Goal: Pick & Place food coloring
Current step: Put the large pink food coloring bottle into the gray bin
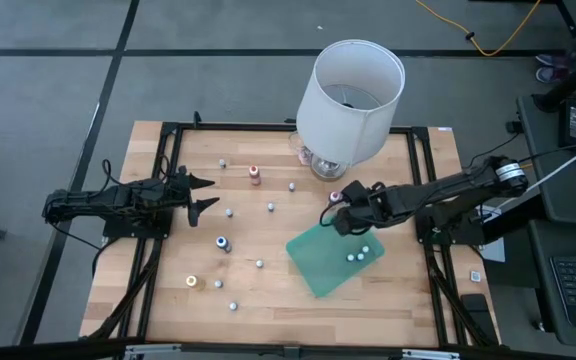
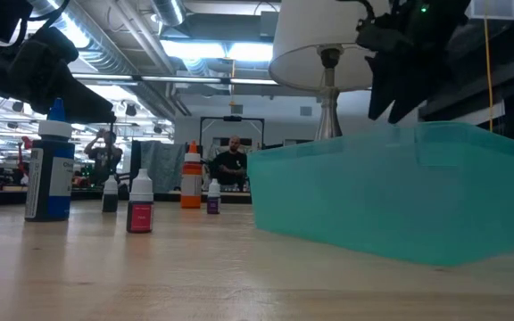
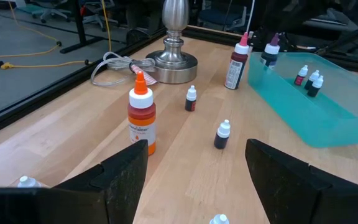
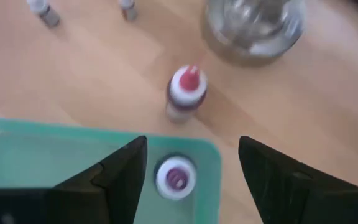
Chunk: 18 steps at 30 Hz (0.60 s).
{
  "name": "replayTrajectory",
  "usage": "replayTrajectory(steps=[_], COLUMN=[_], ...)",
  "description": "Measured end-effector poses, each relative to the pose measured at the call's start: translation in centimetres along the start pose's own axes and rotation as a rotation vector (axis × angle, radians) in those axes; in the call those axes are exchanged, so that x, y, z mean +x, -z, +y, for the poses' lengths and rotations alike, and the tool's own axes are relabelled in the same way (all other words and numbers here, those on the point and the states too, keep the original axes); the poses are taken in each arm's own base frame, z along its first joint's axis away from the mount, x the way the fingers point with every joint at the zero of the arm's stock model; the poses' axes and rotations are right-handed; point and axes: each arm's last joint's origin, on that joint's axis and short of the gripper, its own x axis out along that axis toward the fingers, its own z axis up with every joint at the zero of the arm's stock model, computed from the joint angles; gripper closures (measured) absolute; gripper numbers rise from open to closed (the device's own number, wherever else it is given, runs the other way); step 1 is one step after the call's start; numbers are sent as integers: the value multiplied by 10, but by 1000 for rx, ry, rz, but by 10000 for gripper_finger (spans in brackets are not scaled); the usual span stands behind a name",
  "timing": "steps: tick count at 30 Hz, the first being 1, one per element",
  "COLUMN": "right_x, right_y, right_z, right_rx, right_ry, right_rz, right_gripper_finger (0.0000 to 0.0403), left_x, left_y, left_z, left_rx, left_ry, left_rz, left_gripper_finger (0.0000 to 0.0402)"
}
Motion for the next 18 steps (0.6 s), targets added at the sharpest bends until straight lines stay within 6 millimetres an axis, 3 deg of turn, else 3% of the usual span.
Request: replayTrajectory(steps=[12, 18], right_x=[12, 31], right_y=[-15, -8], right_z=[-6, -9], right_rx=[-103, -90], right_ry=[10, -22], right_rz=[-48, -48], right_gripper_finger=[148, 148], left_x=[0, 0], left_y=[0, 0], left_z=[0, 0], left_rx=[0, 0], left_ry=[0, 0], left_rz=[0, 0], left_gripper_finger=[137, 134])
